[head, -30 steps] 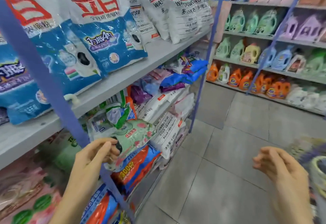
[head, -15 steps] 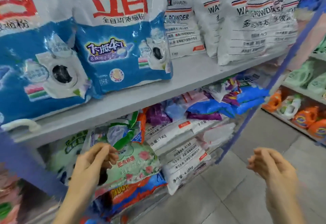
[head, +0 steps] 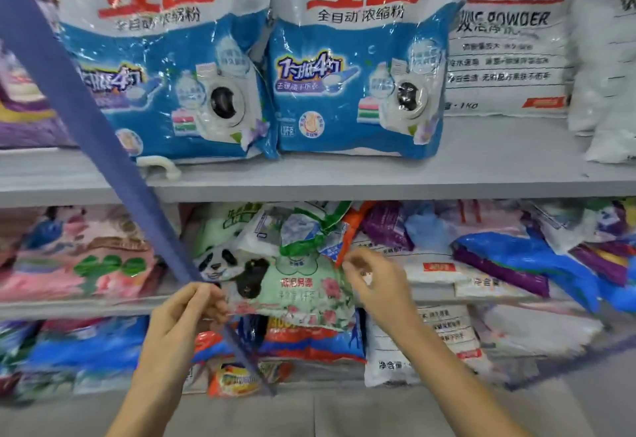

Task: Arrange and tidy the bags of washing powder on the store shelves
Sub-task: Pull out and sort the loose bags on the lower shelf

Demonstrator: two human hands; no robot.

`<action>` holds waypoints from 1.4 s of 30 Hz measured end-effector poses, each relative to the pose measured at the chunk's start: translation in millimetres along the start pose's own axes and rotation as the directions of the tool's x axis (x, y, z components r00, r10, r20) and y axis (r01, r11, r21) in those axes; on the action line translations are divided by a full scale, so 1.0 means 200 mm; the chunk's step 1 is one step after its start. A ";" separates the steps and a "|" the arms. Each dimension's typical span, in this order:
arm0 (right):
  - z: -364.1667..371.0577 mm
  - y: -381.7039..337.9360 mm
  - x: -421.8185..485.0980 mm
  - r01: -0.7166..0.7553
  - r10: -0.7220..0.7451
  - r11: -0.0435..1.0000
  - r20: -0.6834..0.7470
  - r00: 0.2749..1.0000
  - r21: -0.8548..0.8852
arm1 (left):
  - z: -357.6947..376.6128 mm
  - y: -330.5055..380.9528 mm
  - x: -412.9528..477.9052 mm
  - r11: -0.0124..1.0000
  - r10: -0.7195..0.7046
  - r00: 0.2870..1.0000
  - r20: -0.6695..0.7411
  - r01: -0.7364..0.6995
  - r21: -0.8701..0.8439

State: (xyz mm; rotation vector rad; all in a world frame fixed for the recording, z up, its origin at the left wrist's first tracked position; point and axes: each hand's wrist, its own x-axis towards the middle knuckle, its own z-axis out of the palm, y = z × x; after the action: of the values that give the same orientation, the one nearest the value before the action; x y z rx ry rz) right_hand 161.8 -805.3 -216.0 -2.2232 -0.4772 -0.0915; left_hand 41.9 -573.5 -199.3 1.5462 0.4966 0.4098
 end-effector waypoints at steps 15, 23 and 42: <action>0.54 -0.06 0.54 0.357 -0.286 0.646 0.220 0.933 -0.674 | -0.18 0.05 -0.06 0.995 -0.064 0.998 0.023 0.062 0.079; 0.22 -0.21 0.35 0.309 -0.336 0.926 -0.106 0.936 -0.217 | -0.06 -0.09 0.02 0.963 -0.236 0.960 0.148 0.211 0.166; -0.28 -0.41 0.05 -0.043 0.132 0.813 -0.112 0.985 0.580 | 0.36 -0.11 0.05 0.720 -0.123 0.833 0.540 0.449 -0.529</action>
State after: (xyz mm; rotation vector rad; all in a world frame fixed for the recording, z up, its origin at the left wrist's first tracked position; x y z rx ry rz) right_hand 146.7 -797.8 -117.3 -1.6179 -0.2686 -0.0523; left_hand 87.5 -628.1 -225.1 0.8165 0.1728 -0.0717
